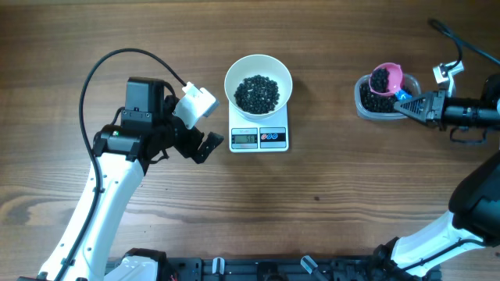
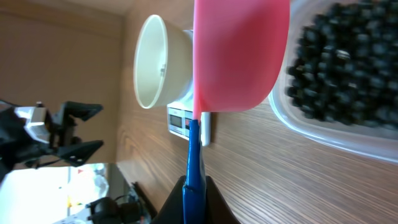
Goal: Scoop item into bowl and weigh 150g on scale
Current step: 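Carry the filled scoop to the bowl and pour beans in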
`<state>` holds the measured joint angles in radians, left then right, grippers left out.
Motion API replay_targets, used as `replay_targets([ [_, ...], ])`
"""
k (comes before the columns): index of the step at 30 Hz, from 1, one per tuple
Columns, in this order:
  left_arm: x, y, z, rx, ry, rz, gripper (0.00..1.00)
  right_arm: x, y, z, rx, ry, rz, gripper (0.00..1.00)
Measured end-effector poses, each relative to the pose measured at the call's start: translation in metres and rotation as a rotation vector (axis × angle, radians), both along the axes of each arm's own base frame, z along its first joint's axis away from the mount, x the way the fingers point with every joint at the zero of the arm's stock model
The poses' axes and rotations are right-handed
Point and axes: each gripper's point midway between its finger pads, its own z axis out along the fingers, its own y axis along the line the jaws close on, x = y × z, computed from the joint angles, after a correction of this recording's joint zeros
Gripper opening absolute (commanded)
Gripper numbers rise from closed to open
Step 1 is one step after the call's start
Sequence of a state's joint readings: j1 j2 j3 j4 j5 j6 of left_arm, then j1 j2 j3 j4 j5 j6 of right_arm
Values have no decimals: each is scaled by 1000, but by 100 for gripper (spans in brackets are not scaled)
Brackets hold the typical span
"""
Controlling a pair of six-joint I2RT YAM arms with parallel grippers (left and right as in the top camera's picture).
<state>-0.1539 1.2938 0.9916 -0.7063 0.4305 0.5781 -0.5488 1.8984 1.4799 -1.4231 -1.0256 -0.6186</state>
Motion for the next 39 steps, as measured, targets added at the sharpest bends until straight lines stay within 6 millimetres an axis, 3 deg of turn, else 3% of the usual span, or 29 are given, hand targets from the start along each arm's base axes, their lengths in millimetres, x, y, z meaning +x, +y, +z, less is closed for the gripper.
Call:
replay_targets([
  [4, 0, 0, 0, 0, 0, 0, 100, 4, 24, 7, 43, -21, 51, 4],
  [15, 0, 0, 0, 0, 0, 0, 100, 19, 118, 20, 77, -59, 260, 4],
  [25, 0, 0, 0, 0, 0, 0, 100, 35, 183, 31, 48, -110, 366, 4],
  [32, 0, 0, 0, 0, 0, 0, 100, 44, 216, 40, -104, -160, 422, 4],
  [39, 0, 0, 0, 0, 0, 0, 100, 42, 239, 23, -372, -187, 481, 4],
])
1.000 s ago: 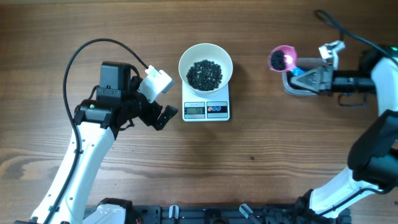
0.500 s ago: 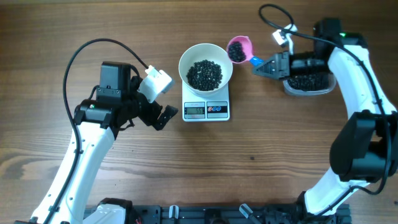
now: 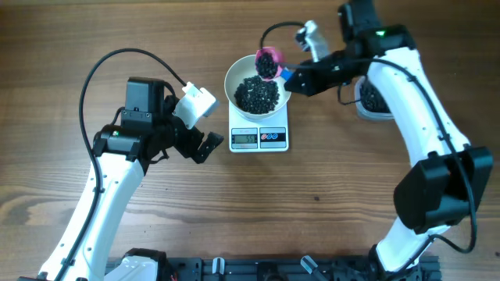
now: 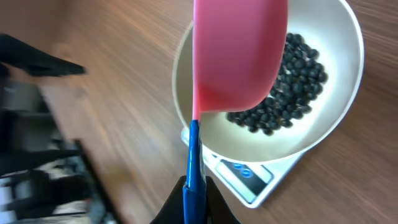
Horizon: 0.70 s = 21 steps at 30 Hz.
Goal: Scoop item into bowl and weigh 150g on scale
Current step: 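Carry the filled scoop to the bowl and pour beans in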
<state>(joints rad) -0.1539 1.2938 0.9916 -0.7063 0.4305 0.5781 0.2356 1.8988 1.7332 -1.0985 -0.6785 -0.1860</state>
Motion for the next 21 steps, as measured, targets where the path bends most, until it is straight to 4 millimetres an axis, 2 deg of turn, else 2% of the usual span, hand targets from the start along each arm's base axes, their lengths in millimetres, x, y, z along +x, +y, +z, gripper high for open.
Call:
replay_targets([
  [11, 0, 0, 0, 0, 0, 0, 100, -6, 11, -29, -429, -181, 86, 4],
  [21, 0, 0, 0, 0, 0, 0, 100, -1, 11, -29, -720, -367, 155, 4],
])
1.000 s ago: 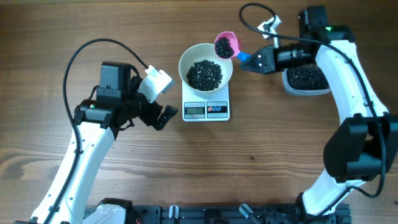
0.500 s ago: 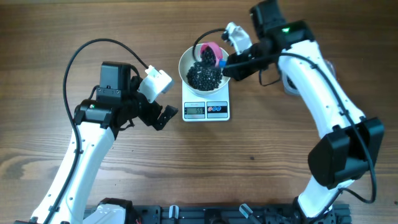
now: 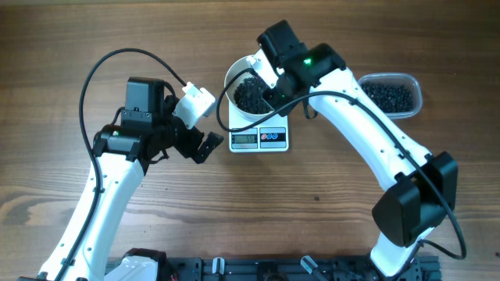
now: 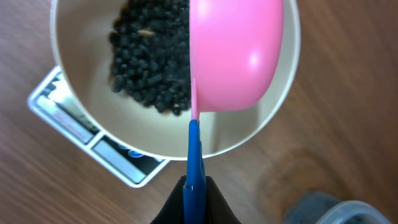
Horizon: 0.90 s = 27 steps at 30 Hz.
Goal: Scoop item into bowl and weigh 150g on scale
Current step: 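Carry the filled scoop to the bowl and pour beans in, then bring the empty scoop back over the bean tub with the right gripper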
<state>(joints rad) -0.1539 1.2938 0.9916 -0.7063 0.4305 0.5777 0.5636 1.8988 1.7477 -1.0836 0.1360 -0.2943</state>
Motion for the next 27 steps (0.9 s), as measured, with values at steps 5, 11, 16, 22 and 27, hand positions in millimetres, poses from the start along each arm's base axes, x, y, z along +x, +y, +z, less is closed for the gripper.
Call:
replay_targets([
  [5, 0, 0, 0, 0, 0, 0, 100, 3, -1, 3, -53, -42, 18, 4],
  [11, 0, 0, 0, 0, 0, 0, 100, 7, 2, 5, -50, -64, 20, 4],
  [16, 0, 0, 0, 0, 0, 0, 100, 10, 3, 4, 43, -28, 7, 4],
  [22, 0, 0, 0, 0, 0, 0, 100, 28, -40, 28, 206, -15, -126, 4],
  [27, 0, 0, 0, 0, 0, 0, 100, 37, -90, 68, 370, -57, -260, 4],
])
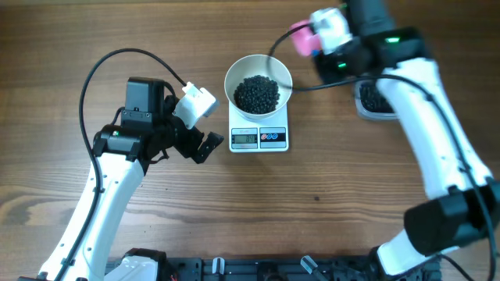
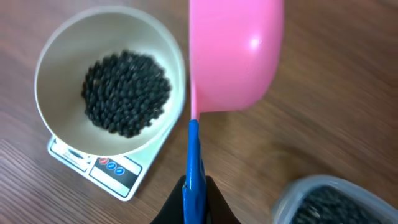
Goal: Scoop item into bowl and weigh 150g on scale
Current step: 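Bring the empty scoop back over the bean tub with the right gripper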
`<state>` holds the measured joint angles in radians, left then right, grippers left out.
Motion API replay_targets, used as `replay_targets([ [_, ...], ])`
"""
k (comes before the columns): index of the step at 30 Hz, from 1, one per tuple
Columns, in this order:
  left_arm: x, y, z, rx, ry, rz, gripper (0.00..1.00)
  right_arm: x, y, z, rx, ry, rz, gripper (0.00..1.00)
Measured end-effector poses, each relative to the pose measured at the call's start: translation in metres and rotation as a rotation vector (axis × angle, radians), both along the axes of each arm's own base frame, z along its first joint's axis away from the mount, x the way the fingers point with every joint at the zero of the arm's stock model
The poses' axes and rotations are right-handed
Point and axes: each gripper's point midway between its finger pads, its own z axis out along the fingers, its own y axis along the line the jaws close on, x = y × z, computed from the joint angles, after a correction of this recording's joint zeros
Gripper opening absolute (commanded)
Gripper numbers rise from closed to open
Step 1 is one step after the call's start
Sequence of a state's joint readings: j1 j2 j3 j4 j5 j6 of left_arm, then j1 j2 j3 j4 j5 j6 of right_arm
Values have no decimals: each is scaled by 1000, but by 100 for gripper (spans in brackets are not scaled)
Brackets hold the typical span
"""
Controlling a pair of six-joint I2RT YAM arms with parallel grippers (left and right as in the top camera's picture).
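Observation:
A white bowl [image 1: 258, 84] of black beans [image 2: 126, 93] stands on the small white scale [image 1: 258, 137] at the middle of the table. My right gripper [image 2: 193, 186] is shut on the blue handle [image 2: 193, 152] of a pink scoop [image 2: 236, 56]. In the overhead view the pink scoop [image 1: 301, 37] hangs beyond the bowl's right rim, off the bowl, and looks blurred. The wrist view shows only its underside, so its inside is hidden. My left gripper [image 1: 206, 144] sits open left of the scale, holding nothing.
A clear tub of black beans [image 1: 373, 100] lies to the right of the scale, partly under my right arm; the wrist view shows its rim [image 2: 311, 193] at lower right. The left arm's black cable [image 1: 117, 58] loops over the table at the far left.
The right gripper held the scoop over the bowl; now the scoop is off the bowl, to its far right, toward the tub. The left arm has not moved.
First the scoop, full of beans, was over the tub at the right. Then it was at the bowl's far rim, still loaded. Then it hung over the bowl's beans. Now it is clear of the bowl again. The left arm stayed put throughout.

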<state>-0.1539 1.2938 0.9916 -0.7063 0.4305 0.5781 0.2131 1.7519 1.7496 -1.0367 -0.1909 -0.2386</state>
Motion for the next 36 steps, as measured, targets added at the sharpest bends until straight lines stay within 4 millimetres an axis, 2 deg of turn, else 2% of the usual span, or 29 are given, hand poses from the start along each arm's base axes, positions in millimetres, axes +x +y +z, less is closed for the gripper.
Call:
replay_targets([
  [4, 0, 0, 0, 0, 0, 0, 100, 0, -35, 17, 103, 7, -107, 4],
  [10, 0, 0, 0, 0, 0, 0, 100, -14, -85, 15, 169, 98, -262, 4],
  [22, 0, 0, 0, 0, 0, 0, 100, -29, -134, 8, 201, 169, -405, 4],
  [36, 0, 0, 0, 0, 0, 0, 100, -36, -170, 6, 199, 176, -482, 4],
])
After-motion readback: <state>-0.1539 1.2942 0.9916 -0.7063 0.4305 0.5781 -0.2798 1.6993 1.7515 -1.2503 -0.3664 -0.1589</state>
